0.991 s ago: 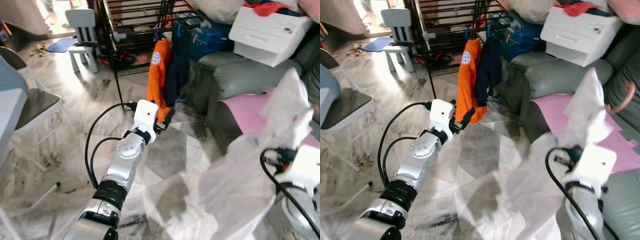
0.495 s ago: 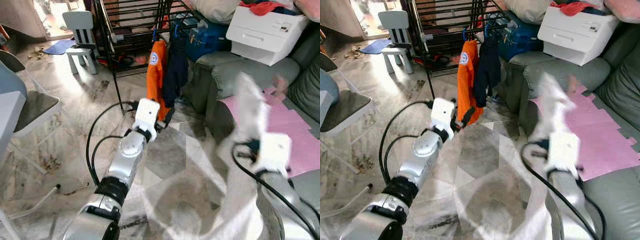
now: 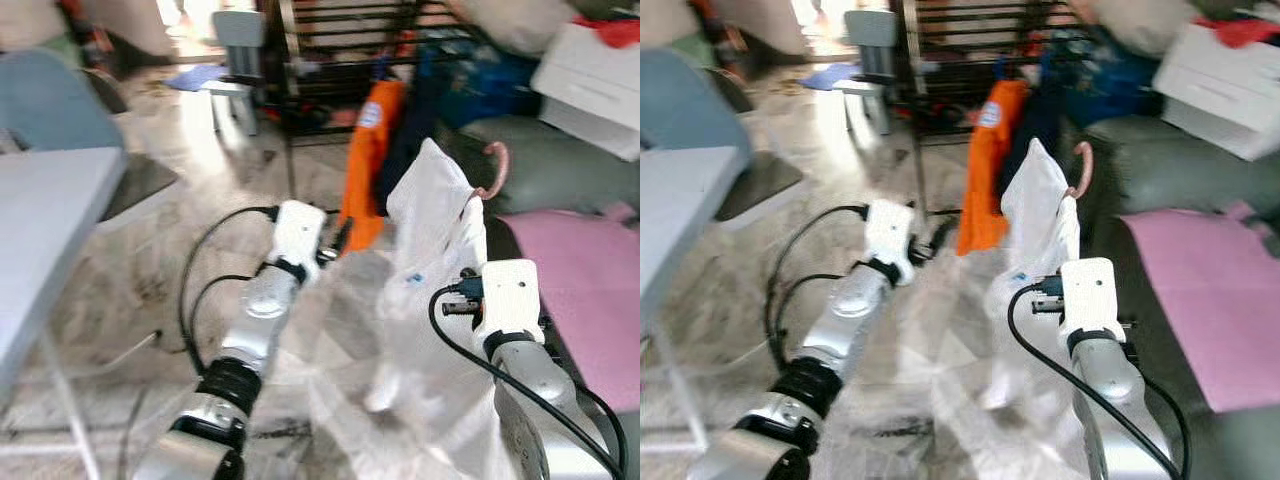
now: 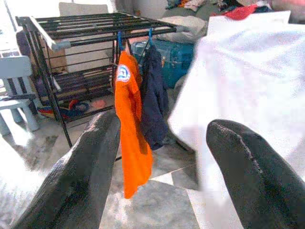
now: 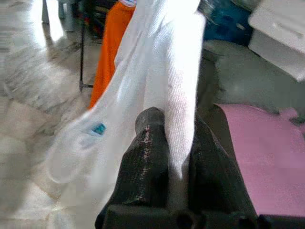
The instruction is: Hang hanger
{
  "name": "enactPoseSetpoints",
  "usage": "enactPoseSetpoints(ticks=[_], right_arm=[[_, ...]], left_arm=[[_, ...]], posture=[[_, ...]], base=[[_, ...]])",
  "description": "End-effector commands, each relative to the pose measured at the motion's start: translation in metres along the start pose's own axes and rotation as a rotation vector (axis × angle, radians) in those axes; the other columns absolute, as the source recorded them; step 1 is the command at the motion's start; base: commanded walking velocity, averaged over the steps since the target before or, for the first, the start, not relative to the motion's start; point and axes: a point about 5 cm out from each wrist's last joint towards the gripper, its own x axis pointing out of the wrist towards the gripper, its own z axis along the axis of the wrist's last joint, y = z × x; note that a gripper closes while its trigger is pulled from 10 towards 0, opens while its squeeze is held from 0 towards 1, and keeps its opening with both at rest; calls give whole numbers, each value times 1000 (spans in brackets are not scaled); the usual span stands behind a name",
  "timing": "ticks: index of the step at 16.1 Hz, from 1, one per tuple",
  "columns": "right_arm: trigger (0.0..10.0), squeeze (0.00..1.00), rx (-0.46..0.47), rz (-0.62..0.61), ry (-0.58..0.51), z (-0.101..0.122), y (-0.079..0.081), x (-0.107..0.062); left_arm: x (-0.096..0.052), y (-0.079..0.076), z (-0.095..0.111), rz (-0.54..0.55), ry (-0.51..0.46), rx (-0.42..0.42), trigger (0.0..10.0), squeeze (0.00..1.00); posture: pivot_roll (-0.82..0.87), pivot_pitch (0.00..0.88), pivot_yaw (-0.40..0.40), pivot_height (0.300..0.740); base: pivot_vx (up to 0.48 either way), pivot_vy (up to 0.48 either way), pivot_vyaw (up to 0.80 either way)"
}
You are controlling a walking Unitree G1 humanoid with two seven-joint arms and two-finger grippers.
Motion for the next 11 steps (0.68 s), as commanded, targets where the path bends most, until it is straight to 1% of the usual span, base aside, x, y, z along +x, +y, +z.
enactPoseSetpoints(ticks=[1, 2, 4, 7, 8, 11], right_arm=[[10000, 0, -10, 26, -85, 21, 5, -2], [10000, 0, -9, 26, -86, 22, 5, -1], [10000, 0, -41, 49, -104, 30, 10, 2], [10000, 0, -64, 89, -123, 37, 23, 6], [10000, 0, -47, 92, -116, 36, 24, 5], [10000, 0, -35, 98, -78, 24, 29, 2]], left_arm=[[2, 5, 7, 10, -16, 11, 10000, 0], [3, 5, 8, 9, -19, 12, 10000, 0], [9, 3, 18, 8, -46, 17, 10000, 0], [9, 2, 20, 7, -58, 17, 10000, 0], [8, 2, 18, 11, -51, 15, 10000, 0], [3, 4, 7, 24, -15, 15, 10000, 0]], posture=[[-89, 0, 33, 740], [-89, 0, 33, 740], [-78, 0, 31, 740], [-76, 0, 28, 740], [-73, 0, 26, 740], [-71, 0, 20, 740]], base=[[0, -300, 800], [0, -300, 800], [0, -304, 800], [0, -301, 800], [0, -304, 800], [0, -300, 800]])
